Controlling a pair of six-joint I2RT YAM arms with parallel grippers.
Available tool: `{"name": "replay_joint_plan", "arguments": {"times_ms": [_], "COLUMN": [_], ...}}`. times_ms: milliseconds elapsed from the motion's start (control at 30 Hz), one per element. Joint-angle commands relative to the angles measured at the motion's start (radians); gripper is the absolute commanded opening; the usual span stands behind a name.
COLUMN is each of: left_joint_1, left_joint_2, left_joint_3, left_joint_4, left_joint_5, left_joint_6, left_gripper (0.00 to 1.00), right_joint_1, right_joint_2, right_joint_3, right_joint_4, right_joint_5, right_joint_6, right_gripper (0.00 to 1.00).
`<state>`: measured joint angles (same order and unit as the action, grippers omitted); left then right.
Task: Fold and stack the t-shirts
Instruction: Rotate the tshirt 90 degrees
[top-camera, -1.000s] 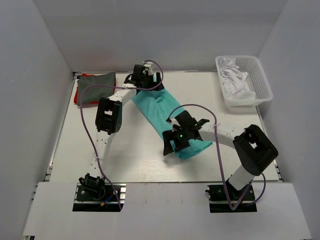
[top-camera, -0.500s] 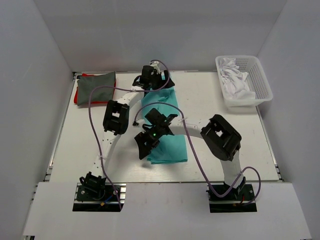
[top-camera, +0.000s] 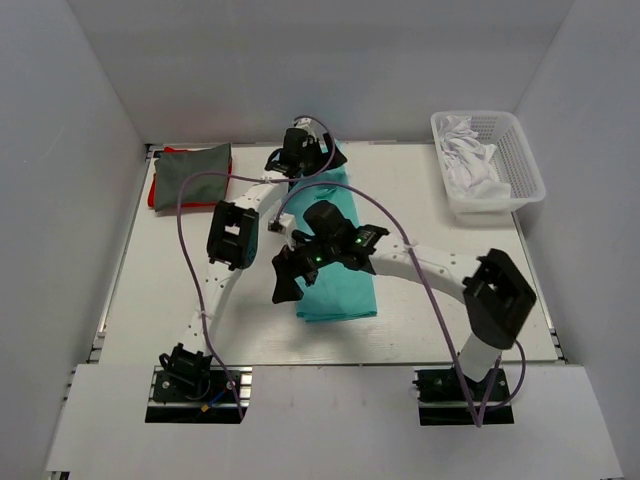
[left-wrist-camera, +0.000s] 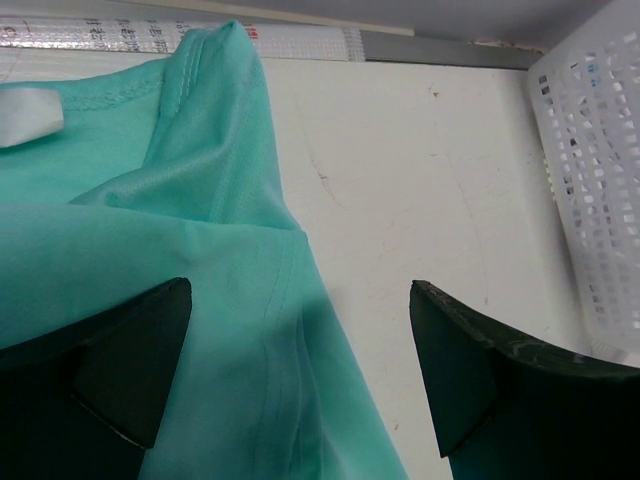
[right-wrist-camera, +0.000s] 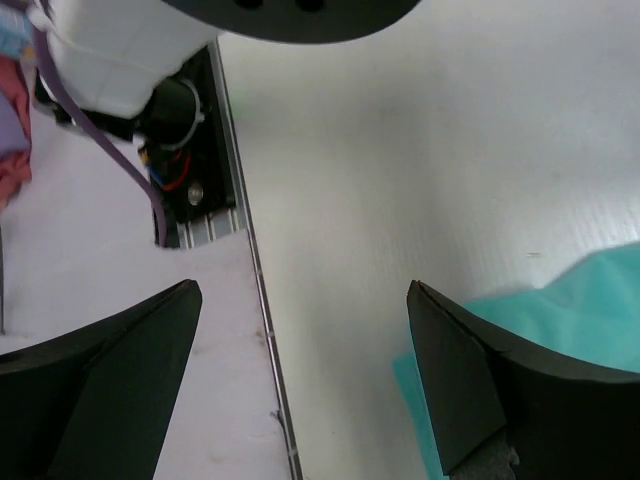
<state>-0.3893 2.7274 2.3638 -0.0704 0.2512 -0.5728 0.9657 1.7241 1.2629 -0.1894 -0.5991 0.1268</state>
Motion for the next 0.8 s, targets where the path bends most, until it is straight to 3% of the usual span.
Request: {"name": "replay_joint_plan", "arguments": {"times_ms": [0,200,367,467,500,600,767], "left_joint_1": [0.003,-0.006,-0.016,-0.025,-0.037,-0.065,-0.129], "left_joint_2": [-0.196,-0.453,-0.622,-0.803,-0.861,-1.094,-1.353], "left_joint_3": [0.027,-0.034,-0.126,-0.361,-0.543,-0.887,-1.26], "left_joint_4": [-0.049,-0.167,-0.448,-0.549,-0.549,-0.525,-0.525], "left_joint_5": [0.048,0.18,0.146,0.031,0.017,-0.013,0.022], "left_joint_6": [0.03,0.126,0.197,0.185,0.185,0.145,0.036], "left_gripper": [1.0,1.0,1.0,1.0,1.0,1.0,1.0], "right_joint_1": [-0.01,-0.05,-0.093,-0.123,-0.13,-0.169,-0.229], "right_joint_2": [-0.099,-0.202,-0.424,-0.509,-0.547,-0.59,-0.584], "right_joint_3": [-0.051,-0.184,-0.341,-0.41,-0.442,-0.532,-0.571], "right_joint_4": [0.076,0.093,0.056,-0.044,-0.086,-0.142,-0.235], "right_joint_5": [0.143,0.268,0.467,0.727,0.754,0.786,0.763], "right_joint_6": [0.082,0.203,0.334,0.431,0.436,0.433,0.459], "right_gripper": [0.89,0.89,0.91,0.91,0.91,0.91,0.91]}}
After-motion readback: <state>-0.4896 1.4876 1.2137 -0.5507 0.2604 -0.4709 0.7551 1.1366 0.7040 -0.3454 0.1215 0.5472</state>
